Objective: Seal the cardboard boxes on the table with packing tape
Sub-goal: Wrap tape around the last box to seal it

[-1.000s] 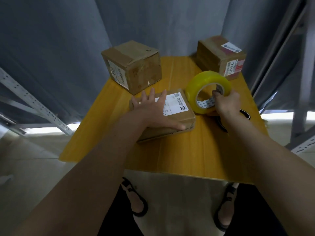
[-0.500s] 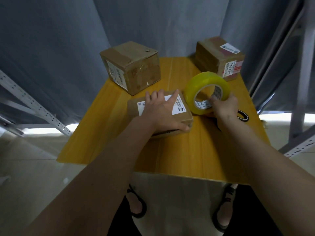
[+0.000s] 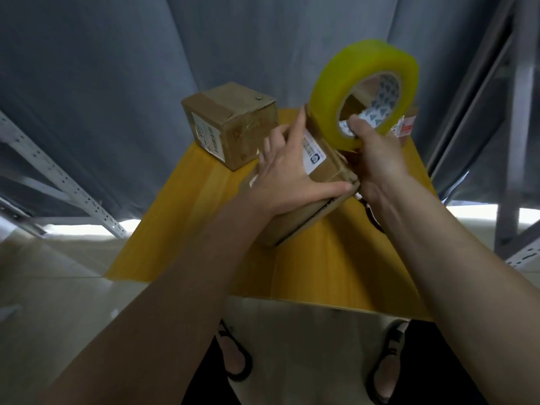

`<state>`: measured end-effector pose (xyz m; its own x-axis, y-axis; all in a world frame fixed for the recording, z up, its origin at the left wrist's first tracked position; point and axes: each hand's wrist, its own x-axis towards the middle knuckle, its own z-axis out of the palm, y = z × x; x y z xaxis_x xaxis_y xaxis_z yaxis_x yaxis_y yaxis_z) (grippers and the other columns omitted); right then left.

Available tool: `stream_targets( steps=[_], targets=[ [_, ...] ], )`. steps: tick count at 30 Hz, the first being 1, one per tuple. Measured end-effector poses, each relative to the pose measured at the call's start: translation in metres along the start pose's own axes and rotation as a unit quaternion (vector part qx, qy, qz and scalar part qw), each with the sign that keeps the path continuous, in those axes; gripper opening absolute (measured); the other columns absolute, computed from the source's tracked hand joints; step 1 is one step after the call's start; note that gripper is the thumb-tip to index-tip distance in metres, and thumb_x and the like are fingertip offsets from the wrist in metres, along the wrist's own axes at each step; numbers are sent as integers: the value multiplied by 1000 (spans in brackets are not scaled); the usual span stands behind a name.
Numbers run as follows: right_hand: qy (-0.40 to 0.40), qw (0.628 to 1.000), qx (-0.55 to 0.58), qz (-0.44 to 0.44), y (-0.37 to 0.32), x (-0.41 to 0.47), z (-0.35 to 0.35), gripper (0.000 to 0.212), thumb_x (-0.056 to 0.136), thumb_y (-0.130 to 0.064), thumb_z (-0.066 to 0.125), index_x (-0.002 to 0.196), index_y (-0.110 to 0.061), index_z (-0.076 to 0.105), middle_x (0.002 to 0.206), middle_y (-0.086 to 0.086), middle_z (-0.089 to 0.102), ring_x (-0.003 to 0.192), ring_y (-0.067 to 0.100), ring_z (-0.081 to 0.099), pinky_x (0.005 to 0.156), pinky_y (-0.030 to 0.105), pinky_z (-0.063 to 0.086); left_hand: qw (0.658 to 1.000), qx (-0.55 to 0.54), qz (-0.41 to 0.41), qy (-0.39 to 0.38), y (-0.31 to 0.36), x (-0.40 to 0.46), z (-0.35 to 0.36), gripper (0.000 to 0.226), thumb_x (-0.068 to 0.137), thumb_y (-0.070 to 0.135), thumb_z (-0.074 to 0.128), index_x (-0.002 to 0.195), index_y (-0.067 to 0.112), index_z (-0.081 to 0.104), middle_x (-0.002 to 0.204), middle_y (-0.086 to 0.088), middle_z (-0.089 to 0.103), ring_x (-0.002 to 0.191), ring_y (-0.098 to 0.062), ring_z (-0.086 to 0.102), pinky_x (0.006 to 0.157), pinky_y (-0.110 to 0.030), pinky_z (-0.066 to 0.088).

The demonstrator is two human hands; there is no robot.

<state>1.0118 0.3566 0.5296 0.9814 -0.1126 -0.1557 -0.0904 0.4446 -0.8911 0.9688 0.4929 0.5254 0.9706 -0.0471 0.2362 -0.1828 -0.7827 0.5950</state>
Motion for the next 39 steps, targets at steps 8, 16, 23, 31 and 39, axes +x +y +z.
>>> stream_targets(
  steps=[8,16,23,31,39],
  targets=[
    [-23,977,-169,-132,-18,0,5,9,88,-26,61,96,-28,65,102,0,73,94,18,70,88,44,56,996,-80,-13,39,6,-6,9,124,45,75,71,146,23,22,138,0,30,136,-21,24,115,-48,27],
    [52,991,-87,-84,-10,14,-6,7,91,-23,58,87,-27,54,91,7,67,63,20,70,44,28,53,977,-185,1,105,-7,-20,7,126,55,63,81,152,38,3,153,1,20,142,-13,17,105,-32,21],
    [61,992,-81,-80,-11,26,-8,5,92,-23,60,94,-26,55,97,8,70,79,25,72,51,38,59,974,-192,24,114,-12,-21,7,112,61,56,81,151,37,17,149,1,23,140,-11,25,99,-12,23],
    [64,994,-87,-3,23,33,-23,24,92,-21,62,115,-14,55,96,7,68,74,21,70,50,28,54,971,-179,57,145,-17,-30,2,83,60,57,75,129,18,51,134,-11,40,123,-7,41,98,-5,32],
    [35,995,-41,82,51,21,-13,33,91,-21,66,119,-6,57,86,9,67,51,15,68,41,26,50,986,-67,54,145,-21,-45,-16,83,60,66,64,120,10,52,136,-14,36,130,-24,36,109,-37,36]
  ],
)
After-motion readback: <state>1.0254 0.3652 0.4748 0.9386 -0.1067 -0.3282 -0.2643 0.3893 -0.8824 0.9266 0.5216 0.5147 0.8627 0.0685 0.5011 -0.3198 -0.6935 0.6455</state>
